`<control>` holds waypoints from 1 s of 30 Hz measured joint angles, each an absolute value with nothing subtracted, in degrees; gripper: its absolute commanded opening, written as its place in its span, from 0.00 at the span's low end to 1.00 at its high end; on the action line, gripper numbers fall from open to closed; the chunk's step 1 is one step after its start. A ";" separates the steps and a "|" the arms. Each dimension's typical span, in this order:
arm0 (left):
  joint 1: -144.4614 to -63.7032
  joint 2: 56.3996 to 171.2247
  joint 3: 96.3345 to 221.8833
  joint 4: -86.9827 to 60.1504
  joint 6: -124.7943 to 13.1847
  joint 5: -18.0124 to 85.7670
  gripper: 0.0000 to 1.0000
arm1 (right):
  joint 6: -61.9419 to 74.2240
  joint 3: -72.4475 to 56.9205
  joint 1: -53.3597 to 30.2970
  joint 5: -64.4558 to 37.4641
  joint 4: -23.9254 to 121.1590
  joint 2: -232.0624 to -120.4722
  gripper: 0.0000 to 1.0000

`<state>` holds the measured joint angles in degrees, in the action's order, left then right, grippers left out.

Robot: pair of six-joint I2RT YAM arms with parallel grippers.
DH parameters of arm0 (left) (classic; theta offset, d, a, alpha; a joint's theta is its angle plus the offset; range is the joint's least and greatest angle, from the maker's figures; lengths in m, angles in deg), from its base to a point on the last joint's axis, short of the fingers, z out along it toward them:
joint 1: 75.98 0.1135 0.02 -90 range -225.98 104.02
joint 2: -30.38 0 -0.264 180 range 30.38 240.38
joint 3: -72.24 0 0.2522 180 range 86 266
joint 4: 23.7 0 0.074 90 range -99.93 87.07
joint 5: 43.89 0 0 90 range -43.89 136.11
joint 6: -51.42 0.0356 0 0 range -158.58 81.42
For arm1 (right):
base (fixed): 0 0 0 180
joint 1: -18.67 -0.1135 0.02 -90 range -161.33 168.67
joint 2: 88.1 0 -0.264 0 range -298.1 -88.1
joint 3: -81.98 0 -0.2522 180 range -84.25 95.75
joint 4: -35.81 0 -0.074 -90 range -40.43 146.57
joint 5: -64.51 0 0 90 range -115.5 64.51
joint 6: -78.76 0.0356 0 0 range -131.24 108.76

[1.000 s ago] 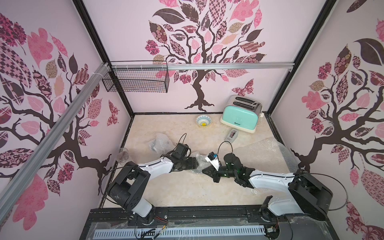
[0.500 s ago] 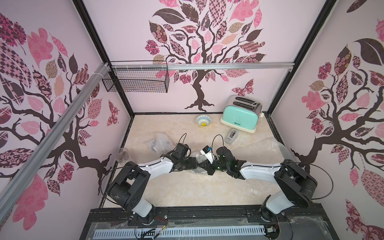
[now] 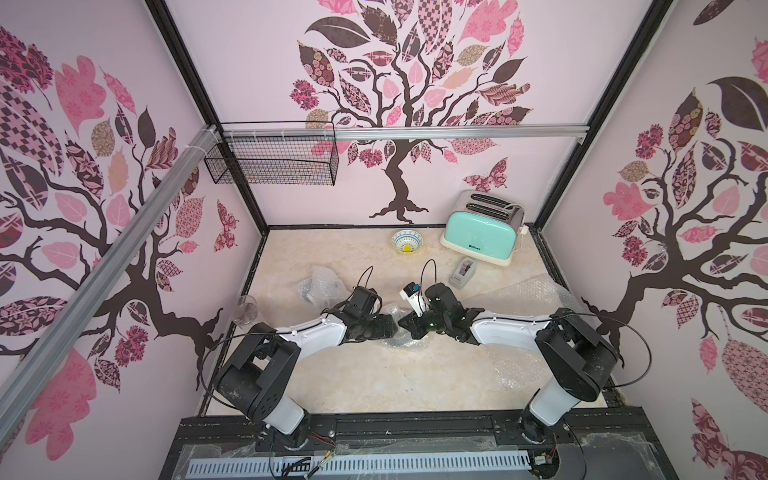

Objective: Wrap bowls in bubble wrap
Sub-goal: Stick the tape on the bubble wrap.

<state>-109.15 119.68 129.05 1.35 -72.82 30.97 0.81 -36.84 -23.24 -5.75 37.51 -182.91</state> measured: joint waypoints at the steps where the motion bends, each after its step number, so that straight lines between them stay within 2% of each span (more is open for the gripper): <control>1: -109.19 119.68 129.05 1.35 -72.82 30.99 0.76 | 0.79 -36.59 -23.24 -6.16 38.32 -182.89 0.00; 7: -109.35 119.68 129.05 1.35 -72.82 31.01 0.76 | 0.29 -36.51 -23.24 -7.71 41.64 -182.27 0.00; 10: -109.35 119.68 129.05 1.38 -72.82 31.01 0.76 | 0.09 -36.53 -23.24 -7.80 42.63 -179.08 0.08; 19: -109.35 119.68 129.05 1.40 -72.82 31.01 0.76 | 0.66 -36.55 -23.24 -5.66 42.21 -168.74 0.02; 30: -109.35 119.68 129.05 1.40 -72.82 31.04 0.76 | 0.83 -37.43 -25.84 -2.95 44.66 -175.34 0.00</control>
